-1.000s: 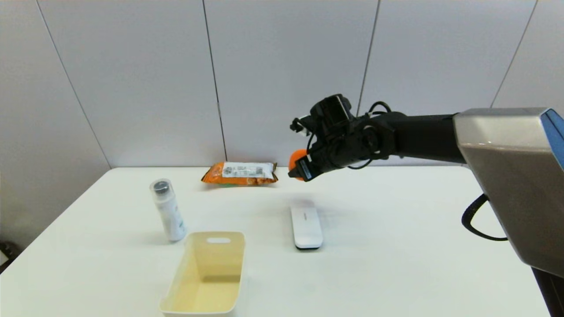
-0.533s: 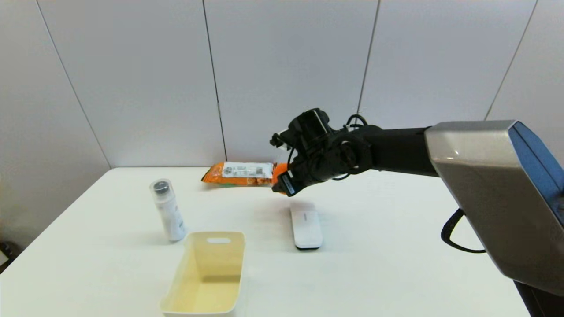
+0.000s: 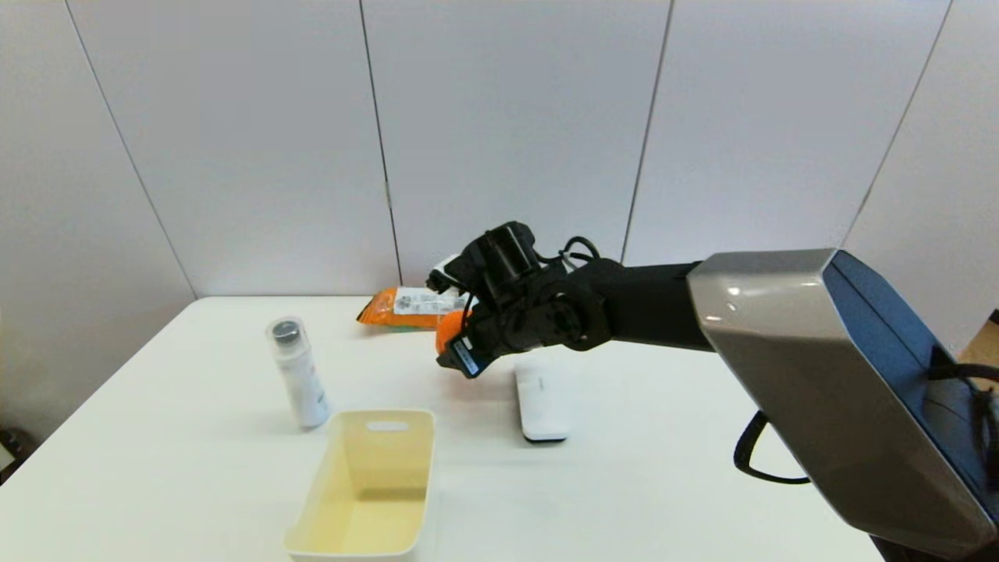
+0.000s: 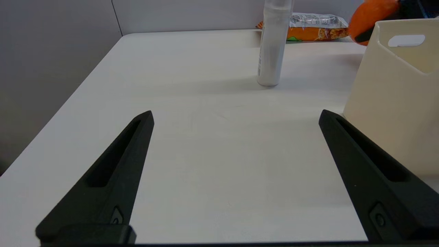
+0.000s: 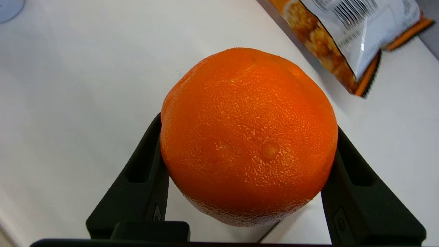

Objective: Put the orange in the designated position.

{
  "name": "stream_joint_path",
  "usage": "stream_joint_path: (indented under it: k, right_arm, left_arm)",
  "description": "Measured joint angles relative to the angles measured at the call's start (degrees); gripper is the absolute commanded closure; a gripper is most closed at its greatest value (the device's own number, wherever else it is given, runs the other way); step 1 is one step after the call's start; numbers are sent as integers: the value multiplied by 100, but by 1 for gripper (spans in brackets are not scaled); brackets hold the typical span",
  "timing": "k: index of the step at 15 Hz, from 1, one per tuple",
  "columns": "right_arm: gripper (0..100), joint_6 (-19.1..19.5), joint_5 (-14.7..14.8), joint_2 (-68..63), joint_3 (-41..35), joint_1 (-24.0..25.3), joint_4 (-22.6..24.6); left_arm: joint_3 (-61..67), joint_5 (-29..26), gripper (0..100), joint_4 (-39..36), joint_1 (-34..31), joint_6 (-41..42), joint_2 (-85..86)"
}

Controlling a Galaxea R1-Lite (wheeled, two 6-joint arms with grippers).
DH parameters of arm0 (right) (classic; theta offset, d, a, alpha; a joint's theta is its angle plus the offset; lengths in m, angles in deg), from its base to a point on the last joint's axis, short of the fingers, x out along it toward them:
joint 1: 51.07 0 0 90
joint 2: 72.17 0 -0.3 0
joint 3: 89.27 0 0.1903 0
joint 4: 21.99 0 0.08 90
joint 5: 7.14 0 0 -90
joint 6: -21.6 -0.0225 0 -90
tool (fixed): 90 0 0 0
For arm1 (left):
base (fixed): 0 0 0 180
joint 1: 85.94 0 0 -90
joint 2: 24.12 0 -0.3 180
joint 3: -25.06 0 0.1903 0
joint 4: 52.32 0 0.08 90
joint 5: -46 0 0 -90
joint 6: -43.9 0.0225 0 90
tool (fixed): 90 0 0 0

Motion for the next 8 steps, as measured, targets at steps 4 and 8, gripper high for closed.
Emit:
stream_joint_path:
  k: [4,8]
  right_arm:
    - [100,44,-33,-204,4,62,407]
    - [100,45,-45,-350,4,71,926]
  left_arm:
    - [0,0,0,0,0,-2,0]
    - [0,0,0,0,0,0,0]
